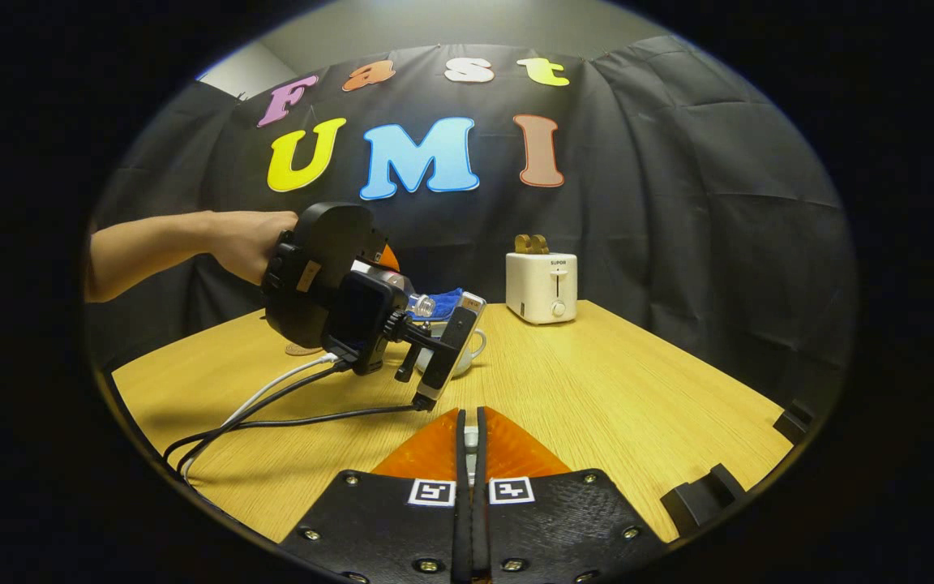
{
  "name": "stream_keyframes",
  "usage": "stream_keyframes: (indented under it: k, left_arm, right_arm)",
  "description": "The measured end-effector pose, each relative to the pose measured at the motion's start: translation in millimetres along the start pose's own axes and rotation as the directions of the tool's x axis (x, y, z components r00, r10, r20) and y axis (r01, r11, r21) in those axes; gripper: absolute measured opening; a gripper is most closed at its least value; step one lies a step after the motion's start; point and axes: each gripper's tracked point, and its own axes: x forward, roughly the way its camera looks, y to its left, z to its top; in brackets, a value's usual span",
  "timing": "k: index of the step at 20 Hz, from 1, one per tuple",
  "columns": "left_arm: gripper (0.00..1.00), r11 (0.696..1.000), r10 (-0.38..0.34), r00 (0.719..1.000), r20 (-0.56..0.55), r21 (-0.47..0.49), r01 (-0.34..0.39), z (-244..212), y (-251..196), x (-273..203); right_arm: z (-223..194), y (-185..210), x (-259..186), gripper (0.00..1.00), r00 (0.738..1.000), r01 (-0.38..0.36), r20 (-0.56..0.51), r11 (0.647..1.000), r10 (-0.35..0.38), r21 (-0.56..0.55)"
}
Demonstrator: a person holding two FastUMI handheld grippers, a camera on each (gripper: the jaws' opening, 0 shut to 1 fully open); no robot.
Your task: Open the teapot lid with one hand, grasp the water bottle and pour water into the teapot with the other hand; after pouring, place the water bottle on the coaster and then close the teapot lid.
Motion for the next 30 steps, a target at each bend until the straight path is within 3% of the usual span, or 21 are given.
stream_keyframes:
  k: [5,8,11,13,16,21,25,29,30]
  left_arm:
    - [0.84,0.983,-0.002,1.000,-0.006,-0.183,0.001,-21.2,-11.5,-1.5]
    - [0.84,0.948,0.019,1.000,-0.005,-0.318,-0.020,-38.2,-12.6,-9.1]
    - [0.84,0.886,0.033,0.999,-0.036,-0.461,-0.046,-65.1,-19.2,-16.0]
    - [0.84,0.813,0.046,0.998,-0.044,-0.579,-0.063,-80.3,-26.4,-23.8]
    - [0.84,0.678,0.083,0.993,-0.084,-0.726,-0.118,-111.8,-33.5,-33.7]
    - [0.84,0.402,0.132,0.985,-0.110,-0.902,-0.155,-149.3,-47.7,-53.6]
    - [0.84,0.103,0.178,0.976,-0.128,-0.984,-0.148,-185.8,-54.1,-61.0]
    - [0.84,-0.198,0.202,0.971,-0.126,-0.977,-0.086,-221.5,-72.3,-67.8]
    - [0.84,-0.244,0.209,0.970,-0.121,-0.967,-0.068,-227.7,-73.2,-69.6]
  right_arm:
    - [11.7,8.0,7.4,0.01,1.000,-0.016,0.026,1.000,0.017,-0.024]
    - [18.6,11.3,17.1,0.01,0.999,-0.021,0.035,0.999,0.022,-0.025]
    - [24.1,17.8,28.4,0.01,0.999,-0.031,0.037,0.999,0.032,-0.027]
    - [27.0,24.0,36.3,0.01,0.998,-0.041,0.038,0.999,0.042,-0.036]
    - [28.5,36.8,50.5,0.01,0.997,-0.068,0.031,0.996,0.069,-0.054]
    - [34.6,60.6,75.1,0.01,0.993,-0.109,0.025,0.991,0.111,-0.078]
    - [37.4,77.4,87.9,0.01,0.990,-0.138,0.023,0.986,0.141,-0.088]
    - [37.1,82.8,92.4,0.01,0.989,-0.141,0.017,0.985,0.144,-0.097]
    - [35.5,83.3,94.4,0.01,0.990,-0.141,0.013,0.986,0.142,-0.092]
